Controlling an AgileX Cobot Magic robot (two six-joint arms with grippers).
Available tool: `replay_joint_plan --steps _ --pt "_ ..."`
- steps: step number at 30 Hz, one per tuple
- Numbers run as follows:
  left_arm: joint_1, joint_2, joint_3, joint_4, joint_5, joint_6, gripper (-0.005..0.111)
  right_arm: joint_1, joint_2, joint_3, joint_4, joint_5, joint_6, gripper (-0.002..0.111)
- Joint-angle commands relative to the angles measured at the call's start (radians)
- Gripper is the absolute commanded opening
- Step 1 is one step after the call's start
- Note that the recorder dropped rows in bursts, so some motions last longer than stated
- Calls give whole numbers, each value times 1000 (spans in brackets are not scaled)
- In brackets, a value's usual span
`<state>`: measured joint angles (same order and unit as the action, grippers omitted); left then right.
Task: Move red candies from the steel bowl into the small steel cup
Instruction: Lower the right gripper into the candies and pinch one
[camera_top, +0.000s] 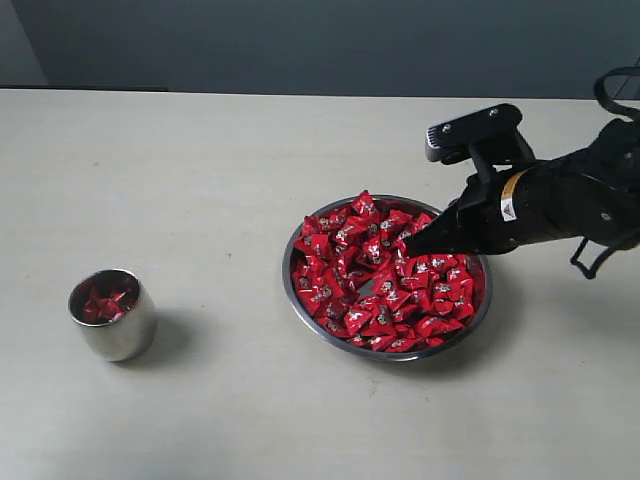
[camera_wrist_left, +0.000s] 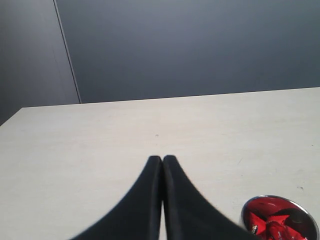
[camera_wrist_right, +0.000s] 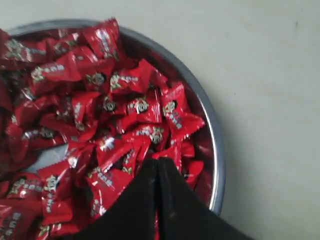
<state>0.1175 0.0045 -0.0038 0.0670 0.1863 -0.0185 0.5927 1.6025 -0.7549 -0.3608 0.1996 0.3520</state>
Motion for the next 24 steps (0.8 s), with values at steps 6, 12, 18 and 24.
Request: replay_joint_plan --steps 6,12,18,24 --pt "1 -4 4 1 -5 -1 0 19 53 -95 743 85 -728 -1" --pt "1 -4 4 1 -5 -1 0 20 60 -128 999 149 -1024 -1" --pt "1 -4 4 1 -5 -1 0 12 65 -130 995 173 -1035 0" --pt "1 -4 4 1 -5 -1 0 12 65 -136 943 213 -1006 54"
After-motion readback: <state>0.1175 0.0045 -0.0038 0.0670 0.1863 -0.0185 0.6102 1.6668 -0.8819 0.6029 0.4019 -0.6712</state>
